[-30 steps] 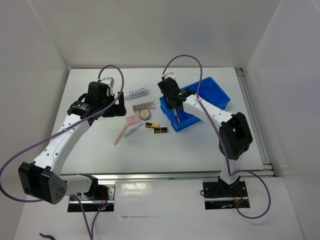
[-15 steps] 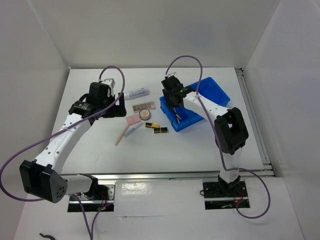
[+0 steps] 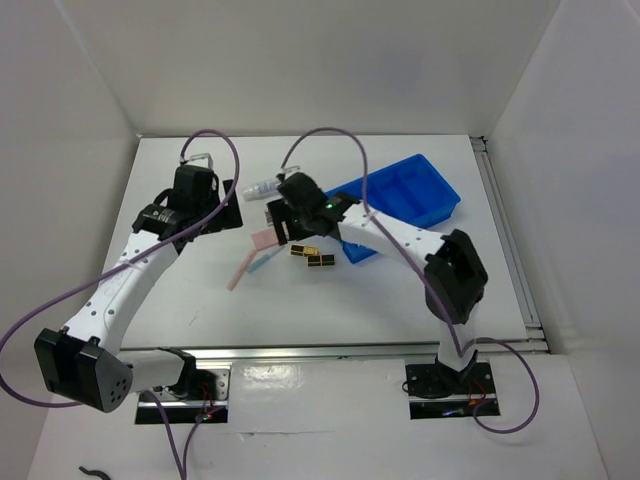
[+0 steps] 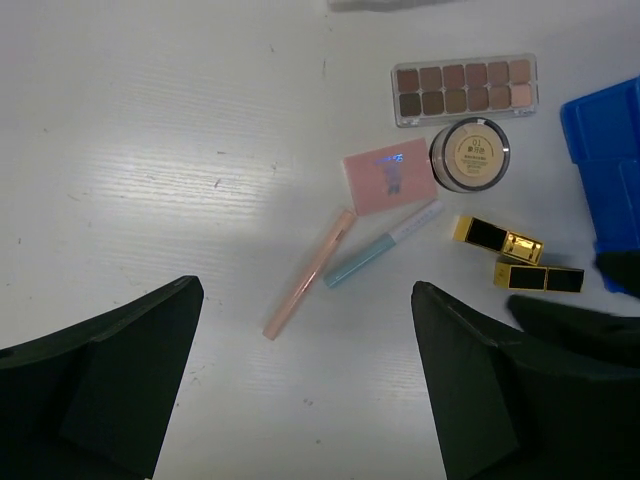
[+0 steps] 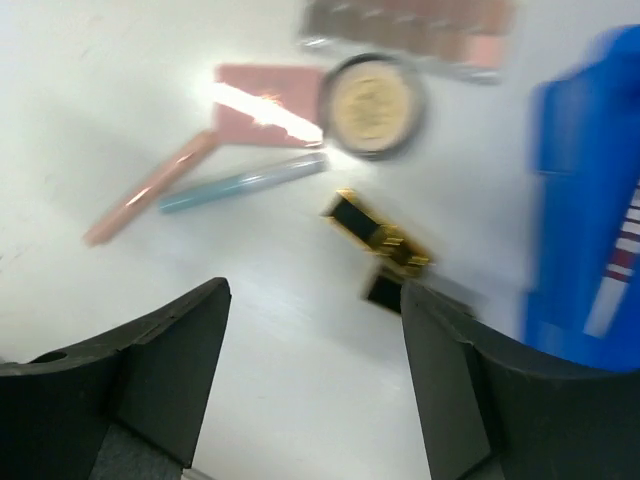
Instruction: Organize the makeup
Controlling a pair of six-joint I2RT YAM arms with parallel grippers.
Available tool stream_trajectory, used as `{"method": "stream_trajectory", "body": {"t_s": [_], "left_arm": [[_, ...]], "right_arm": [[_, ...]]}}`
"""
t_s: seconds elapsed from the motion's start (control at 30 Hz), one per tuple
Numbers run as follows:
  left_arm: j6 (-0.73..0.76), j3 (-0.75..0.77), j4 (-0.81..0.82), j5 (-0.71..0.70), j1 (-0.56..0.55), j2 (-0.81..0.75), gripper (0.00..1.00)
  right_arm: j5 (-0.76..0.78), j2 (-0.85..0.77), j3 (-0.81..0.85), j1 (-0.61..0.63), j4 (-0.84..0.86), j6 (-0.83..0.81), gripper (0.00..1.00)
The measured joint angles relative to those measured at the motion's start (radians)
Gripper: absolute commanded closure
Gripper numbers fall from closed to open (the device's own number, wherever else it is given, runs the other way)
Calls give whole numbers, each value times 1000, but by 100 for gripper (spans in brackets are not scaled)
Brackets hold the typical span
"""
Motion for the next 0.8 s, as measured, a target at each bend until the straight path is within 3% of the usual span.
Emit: {"method": "stream_trajectory", "body": {"t_s": [0.17, 0.33, 0.63, 0.8], "left_arm": [[-12, 0, -10, -35, 0, -14, 0], [-36, -1, -34, -48, 0, 1, 2], [-185, -56, -65, -111, 1, -59, 3], [-244, 11, -84, -166, 1, -85, 3]], "right_arm": [[-58, 193, 116, 90, -14, 91, 24], [-56, 348, 239, 106, -60, 190, 32], [-19, 425, 319, 106, -116, 355, 37], [15, 499, 393, 106, -141, 425, 38]]}}
